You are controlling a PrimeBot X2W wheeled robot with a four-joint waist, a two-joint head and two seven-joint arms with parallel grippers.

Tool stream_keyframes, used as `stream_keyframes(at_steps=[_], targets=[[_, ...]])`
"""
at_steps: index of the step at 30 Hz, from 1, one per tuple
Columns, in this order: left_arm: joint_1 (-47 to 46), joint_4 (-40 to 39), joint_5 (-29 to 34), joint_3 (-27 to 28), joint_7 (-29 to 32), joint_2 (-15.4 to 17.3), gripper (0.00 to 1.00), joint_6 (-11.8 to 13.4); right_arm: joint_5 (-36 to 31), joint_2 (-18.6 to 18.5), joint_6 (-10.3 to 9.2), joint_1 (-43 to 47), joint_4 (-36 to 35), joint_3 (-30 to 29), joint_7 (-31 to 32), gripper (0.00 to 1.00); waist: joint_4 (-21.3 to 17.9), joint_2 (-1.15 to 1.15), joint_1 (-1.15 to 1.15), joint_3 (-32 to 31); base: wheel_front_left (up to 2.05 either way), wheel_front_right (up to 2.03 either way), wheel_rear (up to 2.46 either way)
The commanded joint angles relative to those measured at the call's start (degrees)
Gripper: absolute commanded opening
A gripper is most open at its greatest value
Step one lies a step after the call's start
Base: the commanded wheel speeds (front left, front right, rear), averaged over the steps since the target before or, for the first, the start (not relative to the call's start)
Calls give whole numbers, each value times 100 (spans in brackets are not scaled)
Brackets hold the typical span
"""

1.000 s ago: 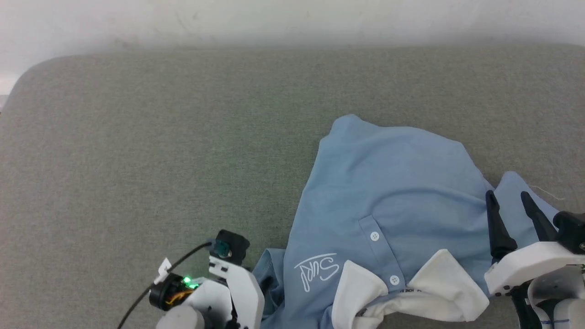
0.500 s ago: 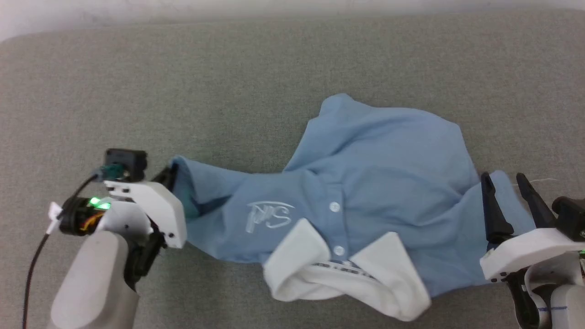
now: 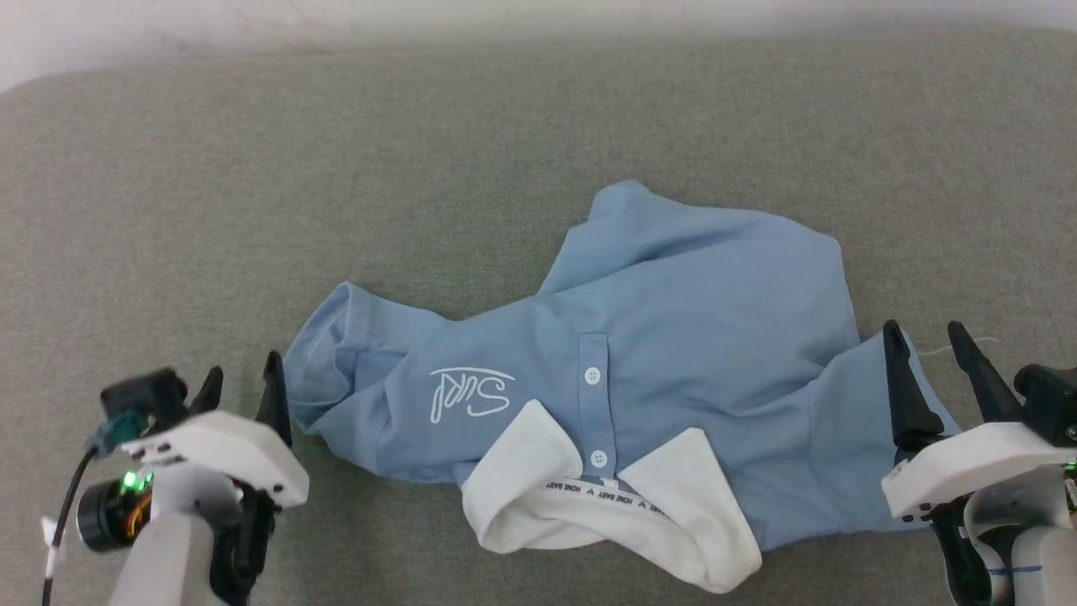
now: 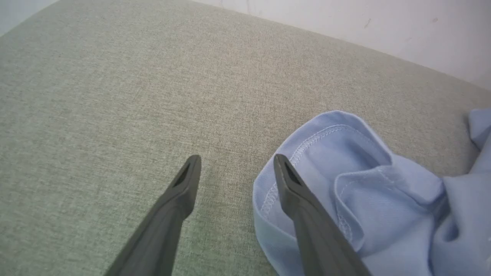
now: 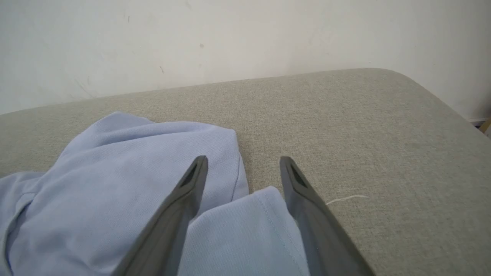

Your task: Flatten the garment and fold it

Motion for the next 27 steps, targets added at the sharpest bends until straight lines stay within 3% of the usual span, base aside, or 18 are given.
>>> stream_keyframes(at_steps=[1,9,19,27], targets=[[194,-172,-65,79,-79,-45,100,53,6,10,-11,33,-39,13,10,100,109,0,0,-115,0,0,0],[584,-789,-261,63,196,-124,100,91,29,10,-11,98,-135,161,107,100,243,0,0,-227,0,0,0],[-3,-308,-334,-93,753,-105,100,149,29,10,-11,57,-279,222,194,100,17,0,0,-4,0,0,0],[-10,220,-139,-378,2480,246,100,632,105,10,-11,24,-241,158,157,100,-246,0,0,140,0,0,0]])
